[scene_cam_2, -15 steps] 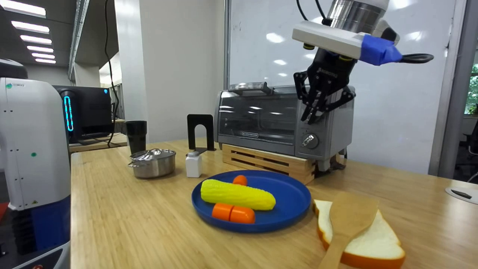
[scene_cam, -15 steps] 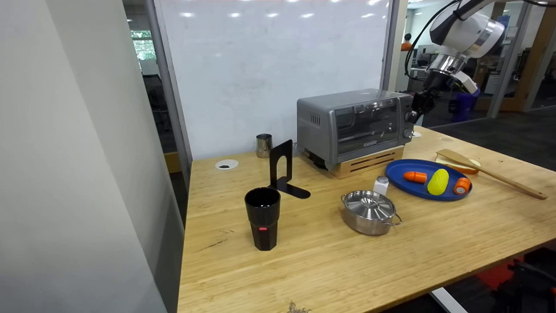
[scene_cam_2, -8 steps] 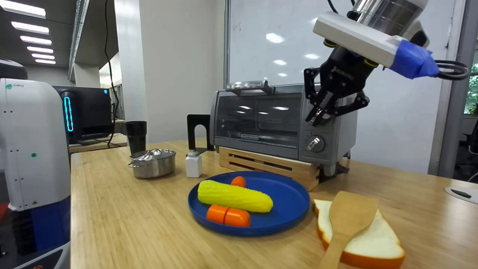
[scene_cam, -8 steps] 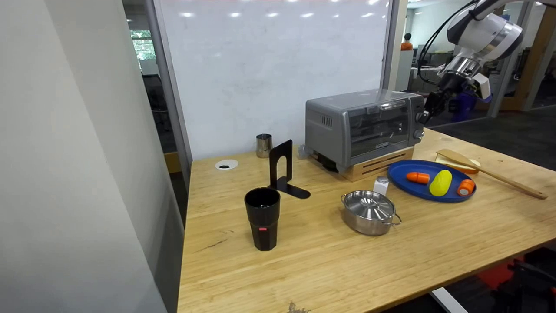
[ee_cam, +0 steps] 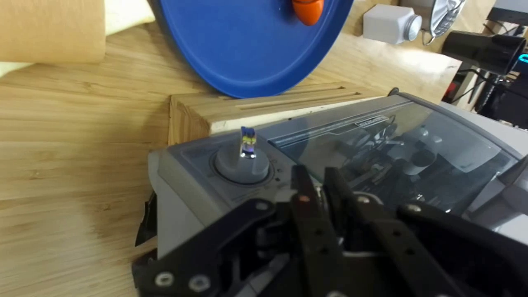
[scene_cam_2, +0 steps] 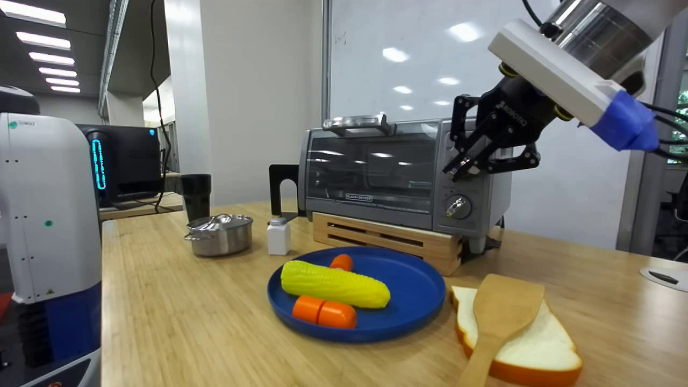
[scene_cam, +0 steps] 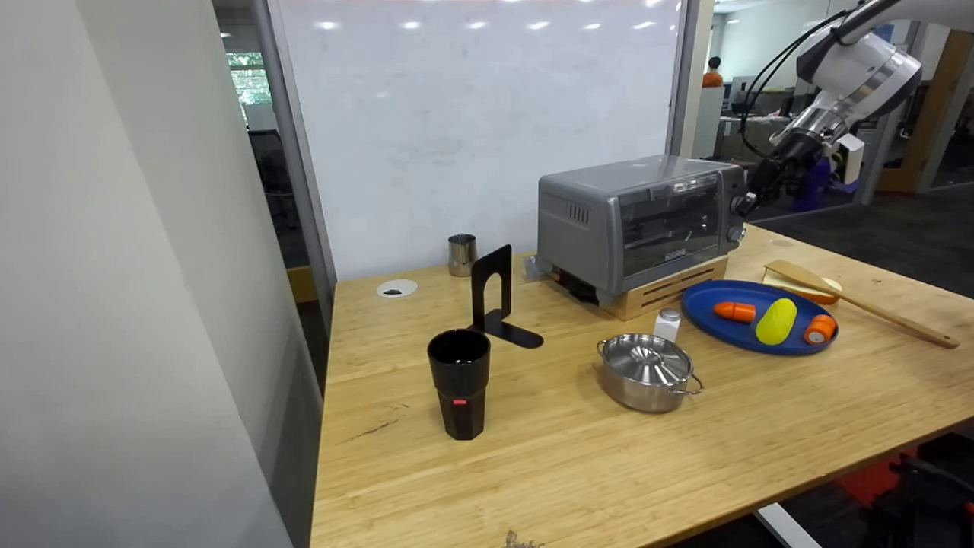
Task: Turn the top knob on the toaster oven to the right
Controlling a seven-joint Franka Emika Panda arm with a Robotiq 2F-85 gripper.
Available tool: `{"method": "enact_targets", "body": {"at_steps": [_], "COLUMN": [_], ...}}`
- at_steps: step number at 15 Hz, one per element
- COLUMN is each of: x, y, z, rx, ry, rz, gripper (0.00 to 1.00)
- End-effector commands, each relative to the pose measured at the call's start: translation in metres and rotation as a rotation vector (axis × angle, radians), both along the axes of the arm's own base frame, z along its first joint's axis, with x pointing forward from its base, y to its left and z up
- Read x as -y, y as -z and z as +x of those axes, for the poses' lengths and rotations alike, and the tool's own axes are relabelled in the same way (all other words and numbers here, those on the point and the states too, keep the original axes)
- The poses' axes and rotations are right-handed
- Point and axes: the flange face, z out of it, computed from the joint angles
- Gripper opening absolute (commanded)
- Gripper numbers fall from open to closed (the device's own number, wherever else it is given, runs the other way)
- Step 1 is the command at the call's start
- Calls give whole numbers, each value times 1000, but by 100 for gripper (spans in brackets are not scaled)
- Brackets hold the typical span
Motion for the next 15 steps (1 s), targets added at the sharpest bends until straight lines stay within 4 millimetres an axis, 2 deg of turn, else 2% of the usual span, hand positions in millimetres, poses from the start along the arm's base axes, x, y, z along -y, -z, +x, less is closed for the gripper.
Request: {"method": "enact_targets", "body": {"at_steps": [1,2,3,7,11,15], "x": [15,11,9,-11,-66,-140], "y": [-5,-9,-13,-52,-107,-156], "z": [0,1,3,10,20,33], "rx": [61,53,56,-1,-192,-334], "ry": [-70,-89,-113,-153,-128,-85], "rz": [56,55,51,-42,-194,-359], "gripper": [38,39,44,75,99,100]}}
